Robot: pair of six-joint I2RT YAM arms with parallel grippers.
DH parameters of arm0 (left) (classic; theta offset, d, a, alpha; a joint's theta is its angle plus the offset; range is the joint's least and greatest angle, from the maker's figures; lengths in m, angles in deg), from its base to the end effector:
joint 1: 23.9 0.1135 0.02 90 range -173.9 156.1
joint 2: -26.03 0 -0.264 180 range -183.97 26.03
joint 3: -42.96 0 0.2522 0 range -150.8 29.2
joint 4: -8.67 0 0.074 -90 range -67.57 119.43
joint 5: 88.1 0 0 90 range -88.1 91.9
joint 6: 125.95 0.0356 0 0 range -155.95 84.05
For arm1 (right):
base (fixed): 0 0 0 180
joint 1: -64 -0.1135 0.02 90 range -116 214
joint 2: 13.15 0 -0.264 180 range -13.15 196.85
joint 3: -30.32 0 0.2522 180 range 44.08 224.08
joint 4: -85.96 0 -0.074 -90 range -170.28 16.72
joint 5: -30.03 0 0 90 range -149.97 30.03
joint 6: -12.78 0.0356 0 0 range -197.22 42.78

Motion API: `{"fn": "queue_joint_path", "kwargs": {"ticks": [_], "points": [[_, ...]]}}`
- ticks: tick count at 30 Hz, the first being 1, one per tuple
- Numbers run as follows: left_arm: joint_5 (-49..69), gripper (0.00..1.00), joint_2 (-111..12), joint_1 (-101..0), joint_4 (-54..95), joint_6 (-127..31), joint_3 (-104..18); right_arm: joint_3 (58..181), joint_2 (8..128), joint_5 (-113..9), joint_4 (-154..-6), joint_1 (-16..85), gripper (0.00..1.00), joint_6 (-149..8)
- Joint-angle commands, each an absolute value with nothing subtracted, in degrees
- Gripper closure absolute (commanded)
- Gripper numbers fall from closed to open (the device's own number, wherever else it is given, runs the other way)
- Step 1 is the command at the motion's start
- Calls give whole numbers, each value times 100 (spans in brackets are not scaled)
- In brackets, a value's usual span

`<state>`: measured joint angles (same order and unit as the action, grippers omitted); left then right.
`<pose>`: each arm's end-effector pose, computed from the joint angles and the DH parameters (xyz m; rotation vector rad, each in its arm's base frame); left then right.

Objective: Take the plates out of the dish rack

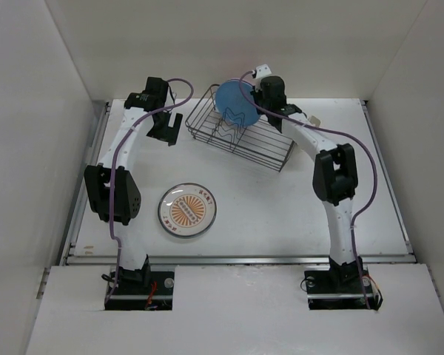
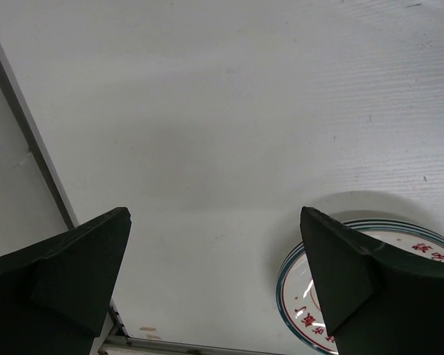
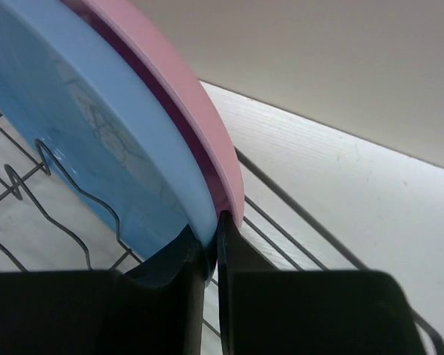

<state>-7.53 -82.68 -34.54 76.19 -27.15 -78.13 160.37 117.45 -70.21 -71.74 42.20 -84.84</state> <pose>0.4074 -0.0706 0.3281 0.3618 2.4991 0.1955 0.5079 0.1963 0.2692 -0.3848 1.9248 -0.0137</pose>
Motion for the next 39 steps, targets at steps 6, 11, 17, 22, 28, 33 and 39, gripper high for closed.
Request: {"fn": "queue_joint_path", "kwargs": {"ticks": [6, 11, 17, 22, 28, 33, 39], "points": [[-434, 2, -8094, -3436, 7728, -2830, -8022, 15553, 9892, -7201, -8054, 3905, 100, -8680], [391, 1, -7910, -3436, 7789, -2637, -8127, 15990, 9846, -6682, -7353, 3782, 100, -8628], [789, 1, -7795, -3436, 7736, -2549, -8075, 16351, 10645, -7480, -6885, 3728, 100, -8628], [411, 1, -7979, -3489, 7850, -2549, -8075, 16668, 11156, -8245, -6578, 3728, 100, -8505], [357, 1, -8032, -3489, 7912, -2602, -8128, 16248, 10974, -8598, -7086, 3553, 100, -8881], [357, 1, -8032, -3489, 7964, -2654, -8128, 15799, 10665, -9448, -7823, 3307, 100, -9357], [357, 1, -8032, -3489, 7965, -2654, -8181, 15447, 10252, -10233, -8485, 3184, 100, -9770]]}}
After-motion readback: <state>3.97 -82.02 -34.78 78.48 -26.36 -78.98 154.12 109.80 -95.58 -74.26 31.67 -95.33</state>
